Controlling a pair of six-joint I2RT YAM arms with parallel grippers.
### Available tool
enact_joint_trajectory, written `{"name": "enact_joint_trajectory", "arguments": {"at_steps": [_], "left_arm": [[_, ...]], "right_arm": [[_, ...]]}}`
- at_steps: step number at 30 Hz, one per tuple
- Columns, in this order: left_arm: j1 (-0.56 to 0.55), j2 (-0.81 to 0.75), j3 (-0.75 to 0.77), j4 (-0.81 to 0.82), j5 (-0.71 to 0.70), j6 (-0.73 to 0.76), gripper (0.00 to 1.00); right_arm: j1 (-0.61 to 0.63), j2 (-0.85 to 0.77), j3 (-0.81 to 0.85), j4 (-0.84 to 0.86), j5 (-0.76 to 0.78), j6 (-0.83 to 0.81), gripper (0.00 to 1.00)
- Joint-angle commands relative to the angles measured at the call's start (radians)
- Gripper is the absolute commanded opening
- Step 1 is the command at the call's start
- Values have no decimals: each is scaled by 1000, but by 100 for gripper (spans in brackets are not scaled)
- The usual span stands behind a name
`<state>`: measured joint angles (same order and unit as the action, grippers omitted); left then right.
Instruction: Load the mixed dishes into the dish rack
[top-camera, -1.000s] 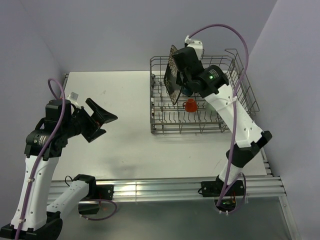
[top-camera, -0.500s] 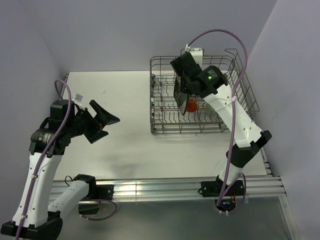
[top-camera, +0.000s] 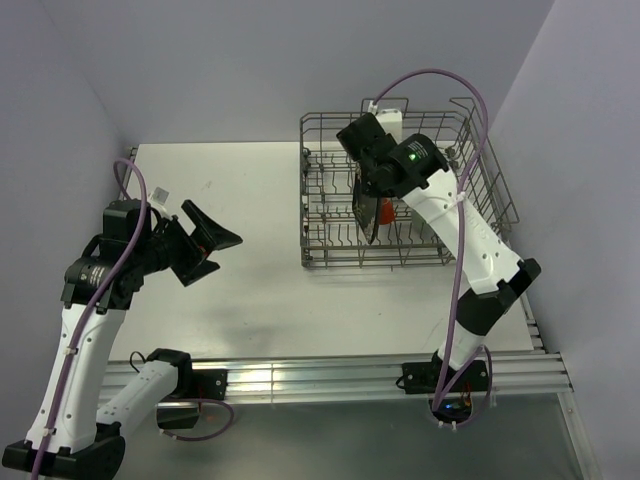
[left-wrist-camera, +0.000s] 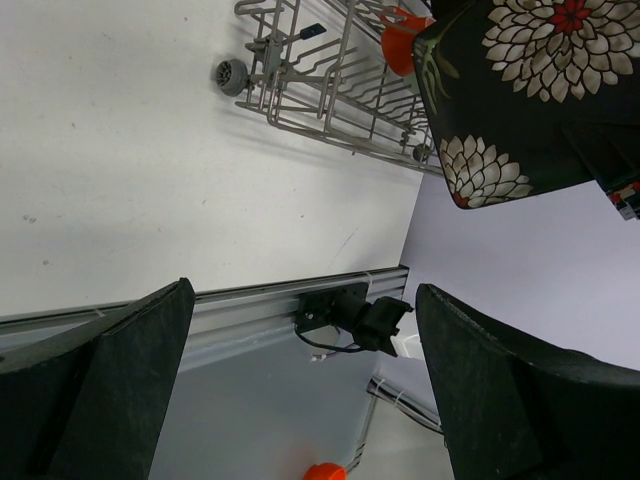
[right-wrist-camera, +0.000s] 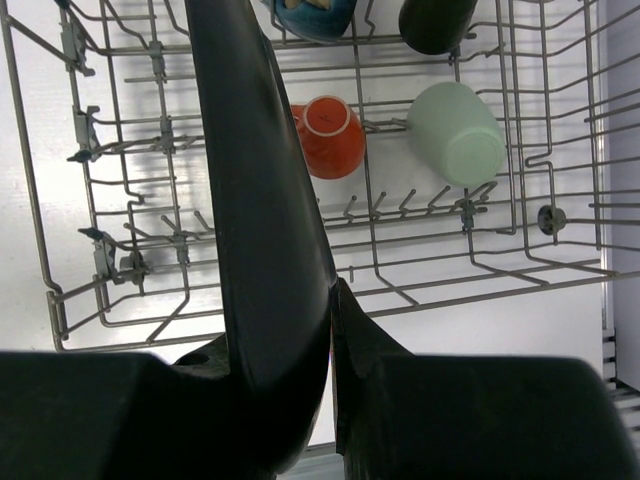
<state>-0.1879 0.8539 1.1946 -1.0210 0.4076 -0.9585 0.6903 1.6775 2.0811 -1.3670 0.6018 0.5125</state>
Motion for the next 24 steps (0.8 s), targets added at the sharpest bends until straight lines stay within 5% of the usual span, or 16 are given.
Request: {"name": "enact_joint_trajectory", "arguments": {"at_steps": [1, 24], "left_arm": [[-1, -13, -3, 30, 25, 15, 99], [-1, 25, 10, 33, 25, 40, 99]], "right_arm": [[12, 10, 72, 26, 73, 37, 0], [49, 163, 82, -35, 136, 70, 0]]}}
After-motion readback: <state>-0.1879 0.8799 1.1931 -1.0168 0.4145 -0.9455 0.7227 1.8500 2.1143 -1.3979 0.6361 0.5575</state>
